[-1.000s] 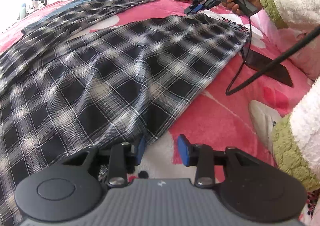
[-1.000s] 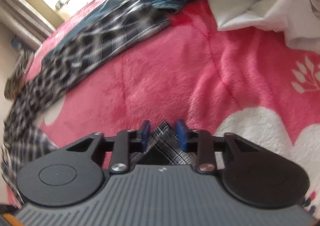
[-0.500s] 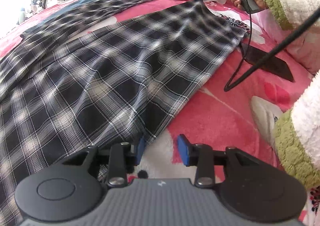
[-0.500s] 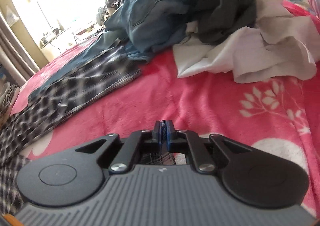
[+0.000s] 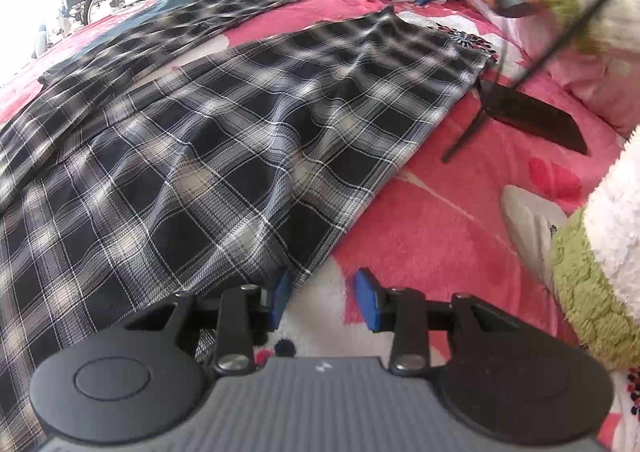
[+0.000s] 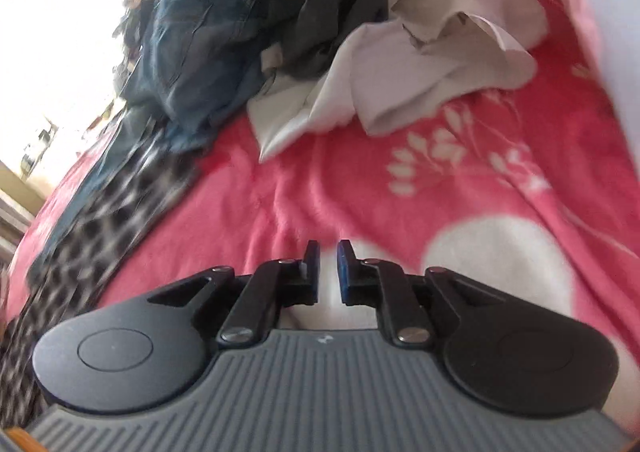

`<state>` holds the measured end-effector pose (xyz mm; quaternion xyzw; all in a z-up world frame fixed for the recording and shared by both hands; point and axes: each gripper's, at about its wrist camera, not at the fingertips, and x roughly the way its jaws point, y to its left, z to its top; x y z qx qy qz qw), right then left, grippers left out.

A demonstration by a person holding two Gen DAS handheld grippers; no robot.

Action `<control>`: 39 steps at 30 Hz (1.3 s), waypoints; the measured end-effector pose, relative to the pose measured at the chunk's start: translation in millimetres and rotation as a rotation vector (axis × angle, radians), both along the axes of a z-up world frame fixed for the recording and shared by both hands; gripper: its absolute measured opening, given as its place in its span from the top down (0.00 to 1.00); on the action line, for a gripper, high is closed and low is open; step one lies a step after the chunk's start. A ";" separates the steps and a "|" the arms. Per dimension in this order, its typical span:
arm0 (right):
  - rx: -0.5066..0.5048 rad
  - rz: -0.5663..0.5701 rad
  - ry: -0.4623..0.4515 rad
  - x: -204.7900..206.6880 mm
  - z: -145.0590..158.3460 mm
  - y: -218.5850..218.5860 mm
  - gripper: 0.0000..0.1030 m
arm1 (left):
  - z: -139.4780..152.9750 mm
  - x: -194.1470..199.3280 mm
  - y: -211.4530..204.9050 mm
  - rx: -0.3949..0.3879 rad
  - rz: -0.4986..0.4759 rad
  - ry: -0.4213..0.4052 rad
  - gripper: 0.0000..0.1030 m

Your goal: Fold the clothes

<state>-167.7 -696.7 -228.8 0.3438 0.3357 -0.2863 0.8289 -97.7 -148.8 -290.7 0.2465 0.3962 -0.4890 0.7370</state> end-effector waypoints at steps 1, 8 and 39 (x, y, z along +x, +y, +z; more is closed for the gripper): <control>0.028 0.014 0.019 -10.4 2.8 4.8 0.82 | -0.2 -0.2 0.1 -0.002 -0.003 0.000 0.61; 0.108 0.289 0.103 -59.8 5.0 70.7 0.78 | -0.5 -1.4 1.7 -0.013 -0.012 -0.004 0.61; -0.319 0.857 0.213 124.0 -12.2 161.6 0.74 | 11.5 34.2 44.6 -0.005 0.187 0.066 0.60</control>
